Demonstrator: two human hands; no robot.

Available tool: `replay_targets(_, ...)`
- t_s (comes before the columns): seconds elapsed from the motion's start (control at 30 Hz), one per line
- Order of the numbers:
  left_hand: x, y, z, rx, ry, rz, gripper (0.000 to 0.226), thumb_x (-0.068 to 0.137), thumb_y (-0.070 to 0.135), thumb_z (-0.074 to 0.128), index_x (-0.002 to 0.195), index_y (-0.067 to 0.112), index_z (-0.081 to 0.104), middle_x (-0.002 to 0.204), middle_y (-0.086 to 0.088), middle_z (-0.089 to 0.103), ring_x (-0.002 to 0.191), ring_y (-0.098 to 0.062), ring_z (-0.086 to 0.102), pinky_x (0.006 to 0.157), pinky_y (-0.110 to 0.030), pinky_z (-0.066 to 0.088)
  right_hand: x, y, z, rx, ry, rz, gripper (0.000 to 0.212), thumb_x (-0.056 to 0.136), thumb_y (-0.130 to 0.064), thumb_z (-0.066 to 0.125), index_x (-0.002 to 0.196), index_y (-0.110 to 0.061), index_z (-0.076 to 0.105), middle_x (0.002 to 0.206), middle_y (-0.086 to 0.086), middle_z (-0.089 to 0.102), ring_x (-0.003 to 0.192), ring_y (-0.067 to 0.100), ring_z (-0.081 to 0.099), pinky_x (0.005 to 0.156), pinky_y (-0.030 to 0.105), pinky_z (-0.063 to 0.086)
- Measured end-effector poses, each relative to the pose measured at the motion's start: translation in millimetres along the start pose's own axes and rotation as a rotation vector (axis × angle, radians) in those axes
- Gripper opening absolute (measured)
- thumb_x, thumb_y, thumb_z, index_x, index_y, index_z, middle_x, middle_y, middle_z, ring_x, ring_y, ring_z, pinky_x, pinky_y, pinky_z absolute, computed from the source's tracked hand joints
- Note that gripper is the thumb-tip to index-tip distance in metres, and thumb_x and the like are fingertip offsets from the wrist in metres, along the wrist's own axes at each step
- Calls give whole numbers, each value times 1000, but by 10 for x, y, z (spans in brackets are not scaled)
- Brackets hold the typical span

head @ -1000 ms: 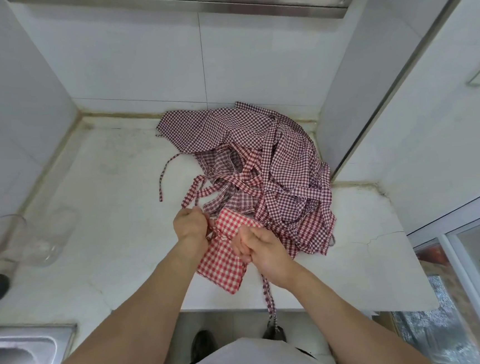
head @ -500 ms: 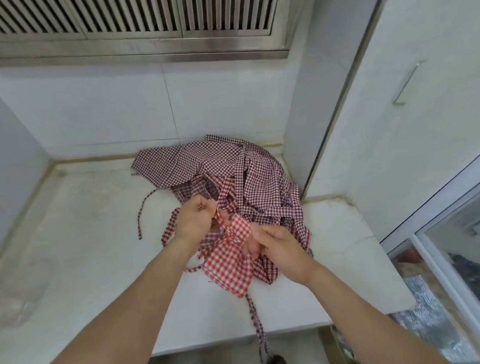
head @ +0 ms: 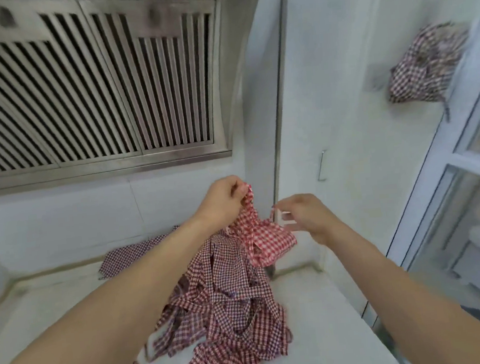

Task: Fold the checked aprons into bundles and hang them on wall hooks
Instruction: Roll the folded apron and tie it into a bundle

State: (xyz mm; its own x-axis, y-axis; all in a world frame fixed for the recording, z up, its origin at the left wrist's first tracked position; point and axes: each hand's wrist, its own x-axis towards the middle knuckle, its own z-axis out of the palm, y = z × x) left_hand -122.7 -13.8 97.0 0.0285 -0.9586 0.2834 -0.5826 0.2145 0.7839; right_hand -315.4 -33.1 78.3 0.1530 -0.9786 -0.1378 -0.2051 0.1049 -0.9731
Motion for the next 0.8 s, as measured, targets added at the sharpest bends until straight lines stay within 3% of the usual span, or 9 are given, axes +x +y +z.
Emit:
replay_targets(0.1, 266, 445, 44, -6, -31, 80, 19, 102, 19, 51, 87, 13, 60, 83, -5, 67, 76, -17, 62, 75, -35, 52, 6, -411, -273, -185, 240, -248, 32, 87, -18, 70, 118, -16, 61, 113, -2, 62, 93, 15, 64, 80, 29, 51)
replay_targets(0.17, 396, 749, 110, -21, -67, 143, 21, 102, 22, 51, 86, 13, 59, 80, -11, 67, 70, -19, 59, 69, -37, 50, -48, -657, -423, -172, 181, -346, 38, 84, -16, 71, 120, -19, 59, 109, -4, 66, 97, 14, 66, 87, 31, 52)
replay_targets(0.27, 510, 1127, 214, -51, -102, 223, 20, 102, 21, 52, 85, 12, 59, 71, -6, 63, 61, -14, 55, 59, -27, 45, -130, -938, -590, -80, 25, -370, 30, 85, -2, 65, 115, -6, 62, 94, 13, 74, 84, 21, 72, 85, 39, 60)
replay_targets(0.33, 609, 1399, 269, -66, -89, 263, 20, 101, 19, 54, 84, 11, 60, 67, -1, 61, 55, -7, 52, 56, -21, 41, -170, -1098, -788, -48, 33, -410, 22, 87, 3, 62, 108, 0, 65, 88, 20, 74, 77, 23, 72, 78, 38, 62)
replay_targets(0.43, 771, 1725, 293, -26, -62, 303, 21, 99, 22, 58, 83, 10, 65, 62, 4, 59, 50, -5, 50, 55, -21, 41, -182, -1301, -1100, -56, 38, -451, 14, 90, 2, 64, 102, -2, 70, 79, 17, 73, 72, 20, 72, 72, 33, 62)
replay_targets(0.63, 1077, 2308, 232, 172, -101, 351, 24, 100, 30, 54, 82, 19, 65, 66, 7, 59, 63, -9, 56, 61, -23, 44, -105, -1750, -1778, -151, 111, -520, 8, 92, -10, 69, 97, -6, 73, 77, 7, 73, 73, 16, 70, 72, 29, 61)
replay_targets(0.8, 1249, 2720, 427, 97, -219, 338, 25, 99, 40, 55, 95, 16, 60, 99, -1, 69, 91, -15, 63, 72, -22, 46, -98, -2035, -2269, -79, 38, -503, 21, 102, -15, 53, 100, 0, 67, 87, 9, 71, 79, 17, 71, 76, 32, 59)
